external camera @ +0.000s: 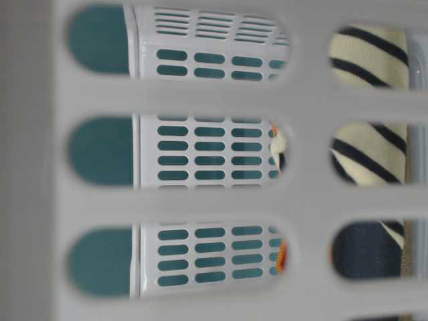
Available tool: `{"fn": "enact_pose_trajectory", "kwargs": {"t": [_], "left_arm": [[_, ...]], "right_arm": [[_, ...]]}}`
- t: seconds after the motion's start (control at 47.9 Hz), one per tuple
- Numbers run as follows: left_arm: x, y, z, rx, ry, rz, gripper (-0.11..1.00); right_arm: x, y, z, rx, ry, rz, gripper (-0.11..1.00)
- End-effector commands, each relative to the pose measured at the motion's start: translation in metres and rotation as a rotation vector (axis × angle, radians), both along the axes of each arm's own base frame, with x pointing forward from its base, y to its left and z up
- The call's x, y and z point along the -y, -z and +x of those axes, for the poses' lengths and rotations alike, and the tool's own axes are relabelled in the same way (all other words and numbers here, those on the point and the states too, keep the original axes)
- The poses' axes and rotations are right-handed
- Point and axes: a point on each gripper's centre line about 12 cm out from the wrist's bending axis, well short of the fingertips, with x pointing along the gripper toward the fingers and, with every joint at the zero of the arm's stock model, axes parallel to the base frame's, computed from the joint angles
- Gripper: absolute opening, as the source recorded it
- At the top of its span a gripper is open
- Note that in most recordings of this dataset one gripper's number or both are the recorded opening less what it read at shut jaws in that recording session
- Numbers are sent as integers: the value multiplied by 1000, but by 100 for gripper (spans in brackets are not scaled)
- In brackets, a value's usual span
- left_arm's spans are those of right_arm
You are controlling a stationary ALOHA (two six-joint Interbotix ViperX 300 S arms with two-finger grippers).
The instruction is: Pick up the slipper from the shopping basket with the left arm.
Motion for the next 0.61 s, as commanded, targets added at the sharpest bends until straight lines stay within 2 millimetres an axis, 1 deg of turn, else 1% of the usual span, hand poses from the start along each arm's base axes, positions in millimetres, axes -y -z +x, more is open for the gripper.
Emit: {"fn": "enact_pose_trajectory", "kwargs": {"t": [0.0,0.042,0.083,0.167,0.313,0.48,0.584], "left_arm": [[1,-18,5,12,6,18,6],[1,-24,7,-8,7,3,4],[1,-29,10,-36,9,-12,0],[3,-39,18,-112,13,-34,0],[9,-58,38,-277,29,-44,0],[22,-76,75,-434,58,-54,0],[27,-80,101,-520,57,-57,0]], "right_arm": [[-1,-4,2,11,-3,8,0],[0,-2,1,6,-1,17,1],[0,-2,1,6,0,26,0],[-1,-2,0,1,-6,39,0],[-1,-1,-1,-8,-9,58,0],[-2,0,-1,-28,-11,70,0],[-2,0,-3,-25,-11,79,0]]}}
